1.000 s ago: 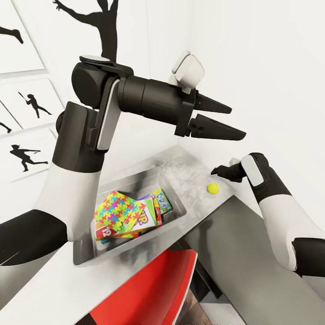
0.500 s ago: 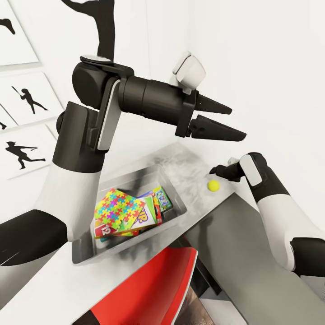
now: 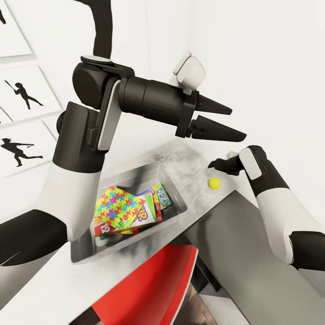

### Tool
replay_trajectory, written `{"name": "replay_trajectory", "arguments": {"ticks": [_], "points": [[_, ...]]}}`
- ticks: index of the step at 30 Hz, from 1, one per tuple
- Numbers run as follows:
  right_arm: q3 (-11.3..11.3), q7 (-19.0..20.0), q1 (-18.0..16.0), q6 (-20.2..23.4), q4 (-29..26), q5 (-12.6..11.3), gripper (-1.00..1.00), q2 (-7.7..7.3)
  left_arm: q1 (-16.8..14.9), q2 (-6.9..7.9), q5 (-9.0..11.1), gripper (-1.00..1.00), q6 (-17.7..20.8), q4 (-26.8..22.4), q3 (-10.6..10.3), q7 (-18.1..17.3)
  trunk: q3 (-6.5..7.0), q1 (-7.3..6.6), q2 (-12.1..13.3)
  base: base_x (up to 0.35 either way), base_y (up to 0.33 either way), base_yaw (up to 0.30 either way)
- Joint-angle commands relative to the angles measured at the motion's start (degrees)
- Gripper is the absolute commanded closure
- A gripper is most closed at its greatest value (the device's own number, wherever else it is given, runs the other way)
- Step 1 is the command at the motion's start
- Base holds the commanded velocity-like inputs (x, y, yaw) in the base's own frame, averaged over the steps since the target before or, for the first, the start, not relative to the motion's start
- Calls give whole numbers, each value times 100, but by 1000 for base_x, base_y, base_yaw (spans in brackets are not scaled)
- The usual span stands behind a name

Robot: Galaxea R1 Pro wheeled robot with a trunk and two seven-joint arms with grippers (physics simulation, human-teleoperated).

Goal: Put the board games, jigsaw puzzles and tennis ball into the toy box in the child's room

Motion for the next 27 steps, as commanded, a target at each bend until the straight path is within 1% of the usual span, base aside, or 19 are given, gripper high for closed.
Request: {"name": "replay_trajectory", "arguments": {"ticks": [1,11,23,26,27], "points": [[30,-55,-25,11,-2,-58,-100,-7,-6,-1,16,-100,55,3,-2,-6,-19,3,-11,0,0,0],[51,-58,-174,16,16,-58,-100,-15,-6,-1,16,-100,55,-43,-2,-6,-114,3,-11,0,0,0],[60,-58,-193,16,40,-58,-100,-25,-22,-1,23,-100,55,-50,5,-6,-227,3,-11,0,0,0],[64,-58,-190,14,50,-58,-100,-21,-92,-1,26,-100,55,-48,6,-6,-255,3,-11,0,0,0],[82,-58,-189,13,53,-58,-100,-22,-176,-1,27,-100,55,-44,6,-6,-265,3,-11,0,0,0]]}}
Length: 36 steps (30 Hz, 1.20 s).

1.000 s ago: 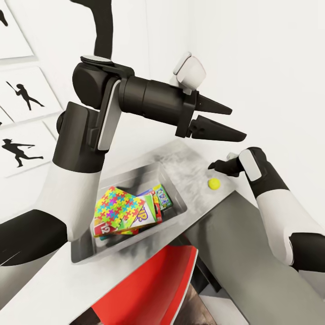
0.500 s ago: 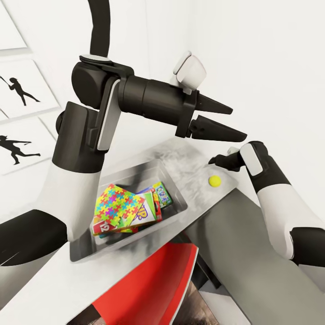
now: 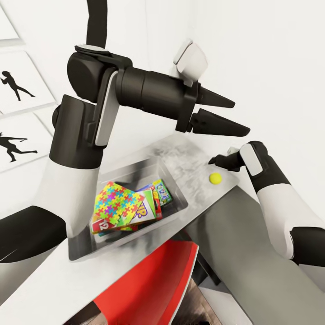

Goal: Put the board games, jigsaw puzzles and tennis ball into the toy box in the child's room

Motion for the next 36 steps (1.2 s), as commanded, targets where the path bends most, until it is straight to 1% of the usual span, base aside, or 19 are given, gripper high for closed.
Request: {"name": "replay_trajectory", "arguments": {"ticks": [1,6,7,9,10,12,13,15,16,18,23,36], "points": [[44,-54,-5,9,-3,-60,-100,-8,-59,-1,17,-100,55,7,-1,-6,-19,3,-10,0,0,0],[194,-54,-8,0,0,-60,-100,-8,-385,-1,21,-100,55,56,4,-6,-66,3,-10,0,0,0],[231,-54,-8,-3,0,-60,-100,-8,-499,-1,21,-100,55,97,5,-6,-76,3,-10,0,0,0],[256,-54,-8,-5,0,-60,-100,-8,-624,-1,22,-100,55,155,6,-6,-94,3,-10,0,0,0],[272,-54,-9,-8,0,-62,-100,-8,-763,-1,22,-100,55,234,7,-6,-104,3,-10,0,0,0],[280,-54,-9,-11,0,-61,-100,-8,-918,-1,22,-100,55,323,7,-6,-123,3,-10,0,0,0],[286,-54,-9,-13,0,-61,-100,-6,-1080,-1,22,-100,55,404,7,-6,-132,3,-10,0,0,0],[291,-54,-9,-14,1,-60,-100,-5,-1234,-1,22,-100,55,470,7,-6,-151,3,-10,0,0,0],[294,-56,-10,-15,1,-60,-100,-6,-1361,-1,22,-100,55,515,9,-6,-161,3,-10,0,0,0],[295,-55,-11,-16,1,-60,-100,-7,-1486,-1,22,-100,55,554,9,-6,-179,3,-10,0,0,0],[299,-58,-42,-6,-10,-56,-100,-38,-1594,-1,22,-100,55,586,6,-6,-227,3,-10,0,0,0],[313,-64,-158,1,-16,-51,-100,-91,-1622,-1,22,-100,55,594,-1,-6,-349,3,-10,0,0,0]]}}
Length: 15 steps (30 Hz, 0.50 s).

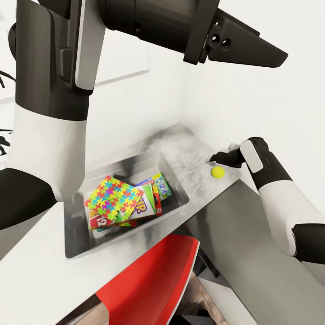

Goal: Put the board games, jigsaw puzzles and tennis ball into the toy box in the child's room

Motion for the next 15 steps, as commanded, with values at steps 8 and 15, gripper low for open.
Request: {"name": "replay_trajectory", "arguments": {"ticks": [8,15], "points": [[28,-299,-51,20,-2,-60,-100,-9,-7,0,16,-100,55,2,-10,-7,-84,3,-10,0,0,0],[28,-426,-97,34,-5,-61,-100,-7,-7,0,16,-100,55,-5,-11,-7,-151,3,-10,0,0,0]]}}
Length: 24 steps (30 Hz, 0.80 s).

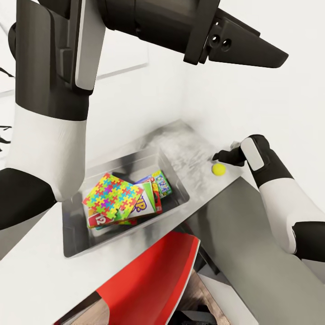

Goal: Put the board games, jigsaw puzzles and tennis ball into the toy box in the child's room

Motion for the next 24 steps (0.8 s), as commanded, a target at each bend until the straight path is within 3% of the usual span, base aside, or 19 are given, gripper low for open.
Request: {"name": "replay_trajectory", "arguments": {"ticks": [1,24], "points": [[28,-62,-8,12,-4,-60,-100,-9,-6,0,16,-100,55,-1,-2,-7,-18,3,-10,0,0,0],[19,-85,-94,13,4,-65,-100,27,-6,0,16,-100,55,-18,-3,-7,-235,3,-10,0,0,0]]}}
